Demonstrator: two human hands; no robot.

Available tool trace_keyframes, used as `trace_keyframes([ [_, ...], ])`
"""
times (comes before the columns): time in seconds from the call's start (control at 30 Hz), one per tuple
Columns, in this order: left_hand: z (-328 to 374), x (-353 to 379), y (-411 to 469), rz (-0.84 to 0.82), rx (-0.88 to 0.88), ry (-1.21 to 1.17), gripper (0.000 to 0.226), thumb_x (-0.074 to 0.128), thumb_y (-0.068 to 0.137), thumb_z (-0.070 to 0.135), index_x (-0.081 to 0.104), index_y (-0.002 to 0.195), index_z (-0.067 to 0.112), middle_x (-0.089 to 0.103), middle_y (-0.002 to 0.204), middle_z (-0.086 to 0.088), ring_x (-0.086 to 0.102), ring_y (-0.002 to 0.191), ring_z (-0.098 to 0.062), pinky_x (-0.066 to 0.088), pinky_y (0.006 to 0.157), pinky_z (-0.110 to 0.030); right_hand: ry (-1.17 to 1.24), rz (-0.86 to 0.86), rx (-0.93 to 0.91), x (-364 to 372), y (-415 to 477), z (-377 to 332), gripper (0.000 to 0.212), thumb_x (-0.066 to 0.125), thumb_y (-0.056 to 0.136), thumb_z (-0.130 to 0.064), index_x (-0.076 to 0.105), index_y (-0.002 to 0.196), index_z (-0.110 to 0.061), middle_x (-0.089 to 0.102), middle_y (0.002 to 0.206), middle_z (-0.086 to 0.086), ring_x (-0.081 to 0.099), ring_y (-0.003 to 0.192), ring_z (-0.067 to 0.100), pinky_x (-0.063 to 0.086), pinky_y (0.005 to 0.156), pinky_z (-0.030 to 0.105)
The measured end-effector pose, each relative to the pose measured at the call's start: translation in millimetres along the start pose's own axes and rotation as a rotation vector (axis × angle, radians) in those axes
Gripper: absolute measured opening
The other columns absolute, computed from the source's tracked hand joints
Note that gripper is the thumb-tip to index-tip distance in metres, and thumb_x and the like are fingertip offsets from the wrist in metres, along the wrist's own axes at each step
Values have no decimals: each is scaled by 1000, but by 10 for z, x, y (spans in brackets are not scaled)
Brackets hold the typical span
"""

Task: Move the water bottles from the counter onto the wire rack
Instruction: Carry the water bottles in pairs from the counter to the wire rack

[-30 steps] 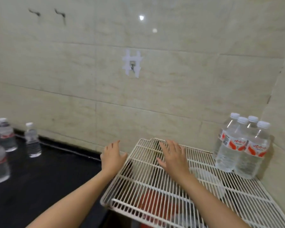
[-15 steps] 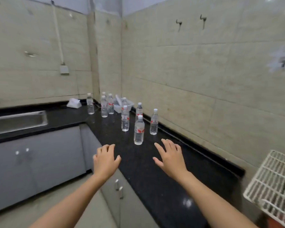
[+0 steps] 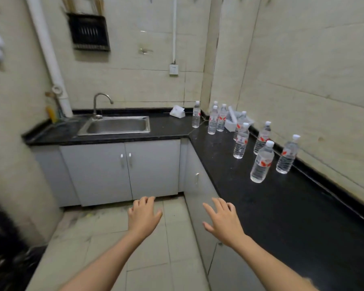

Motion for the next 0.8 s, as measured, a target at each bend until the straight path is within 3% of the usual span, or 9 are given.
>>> trace_keyframes([
  [0.23, 180, 220, 595, -22, -7, 4, 49, 40, 91, 42, 36, 134, 19, 41, 140, -1, 34, 129, -21, 28, 104, -37, 58, 17, -8, 399, 589, 300, 63, 73, 45, -59, 61, 98, -26, 72, 91, 4, 70, 84, 19, 55, 63, 31],
  [0.37, 279, 313, 978, -30, -44, -4, 49, 39, 91, 43, 36, 134, 20, 41, 140, -1, 34, 130, -21, 28, 104, -37, 74, 25, 31, 592, 929, 487, 57, 74, 47, -60, 71, 92, -26, 72, 90, 2, 70, 83, 17, 55, 62, 30],
  [0.5, 266, 415, 1243, -34, -110, -73, 50, 40, 91, 42, 37, 135, 20, 42, 140, -1, 34, 130, -21, 28, 104, -39, 67, -25, 20, 834, 1217, 569, 58, 74, 47, -62, 71, 93, -27, 72, 90, 1, 70, 83, 15, 55, 62, 29],
  [0.67, -130, 519, 1533, -57, -221, -98, 50, 42, 91, 42, 37, 135, 20, 41, 142, -2, 32, 132, -21, 29, 103, -38, 102, -109, -24, 1100, 1689, 324, 55, 79, 42, -60, 72, 85, -27, 72, 82, 3, 70, 76, 15, 54, 58, 27],
  [0.8, -660, 490, 1987, -40, -336, -156, 48, 43, 91, 38, 38, 135, 19, 42, 141, -4, 33, 131, -24, 29, 103, -39, 120, -206, -80, 1390, 2260, 13, 47, 66, 52, -61, 71, 86, -29, 71, 86, 1, 70, 81, 14, 55, 62, 27],
])
Point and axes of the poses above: each hand's wrist, its own y-axis towards the middle knuckle, its own x-axis out of the palm, z = x × y, the point moved 4 cm from there along y, towards the middle knuckle
